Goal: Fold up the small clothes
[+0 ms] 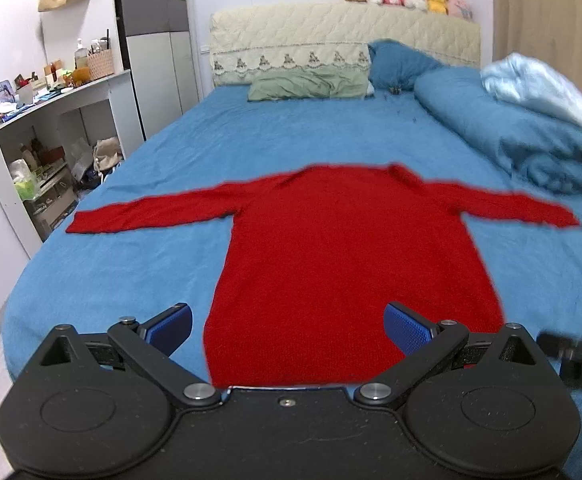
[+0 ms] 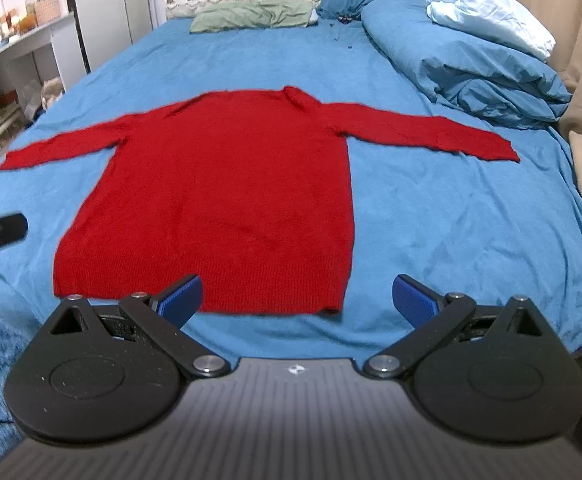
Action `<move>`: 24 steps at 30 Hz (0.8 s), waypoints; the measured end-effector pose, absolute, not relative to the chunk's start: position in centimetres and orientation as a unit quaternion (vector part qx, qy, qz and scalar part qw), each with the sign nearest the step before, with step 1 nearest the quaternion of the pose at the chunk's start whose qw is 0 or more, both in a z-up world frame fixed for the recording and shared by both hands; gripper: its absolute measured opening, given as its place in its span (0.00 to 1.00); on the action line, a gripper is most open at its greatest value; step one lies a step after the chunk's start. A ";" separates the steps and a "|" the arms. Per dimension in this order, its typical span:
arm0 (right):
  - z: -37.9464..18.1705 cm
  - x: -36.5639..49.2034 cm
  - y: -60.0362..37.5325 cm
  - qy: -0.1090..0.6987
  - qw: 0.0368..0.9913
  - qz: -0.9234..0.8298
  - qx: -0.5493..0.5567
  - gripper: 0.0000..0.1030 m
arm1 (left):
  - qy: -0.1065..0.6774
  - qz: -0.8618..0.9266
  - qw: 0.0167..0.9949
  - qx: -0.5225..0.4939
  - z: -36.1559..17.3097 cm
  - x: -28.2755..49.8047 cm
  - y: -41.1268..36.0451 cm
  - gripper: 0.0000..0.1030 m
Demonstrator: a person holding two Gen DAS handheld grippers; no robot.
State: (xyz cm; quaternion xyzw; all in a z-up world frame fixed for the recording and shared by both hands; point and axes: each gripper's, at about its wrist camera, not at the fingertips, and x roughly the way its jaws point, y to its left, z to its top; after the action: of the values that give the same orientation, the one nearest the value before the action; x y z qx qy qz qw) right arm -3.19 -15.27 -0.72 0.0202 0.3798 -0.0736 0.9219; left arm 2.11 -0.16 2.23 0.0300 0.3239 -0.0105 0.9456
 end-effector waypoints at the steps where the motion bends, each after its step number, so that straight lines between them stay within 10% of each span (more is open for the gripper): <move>1: -0.2 -2.9 -15.7 0.375 0.924 -0.074 0.021 1.00 | 0.309 -0.016 0.950 0.029 3.3 2.7 -0.4 1.00; 12: 6.8 8.1 -30.9 0.285 0.944 -0.165 0.018 1.00 | 0.235 -0.086 0.967 0.039 11.2 19.1 -7.5 1.00; 24: -7.3 21.5 -50.8 0.294 0.912 -0.239 0.155 1.00 | 0.340 -0.148 0.927 0.055 -3.0 39.5 -19.8 1.00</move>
State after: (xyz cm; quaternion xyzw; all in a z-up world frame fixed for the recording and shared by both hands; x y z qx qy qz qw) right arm 21.49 -50.77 -7.27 0.1552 0.2940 -0.2393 0.9123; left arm 39.52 -19.85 -3.03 0.0546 0.3399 -0.1484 0.9271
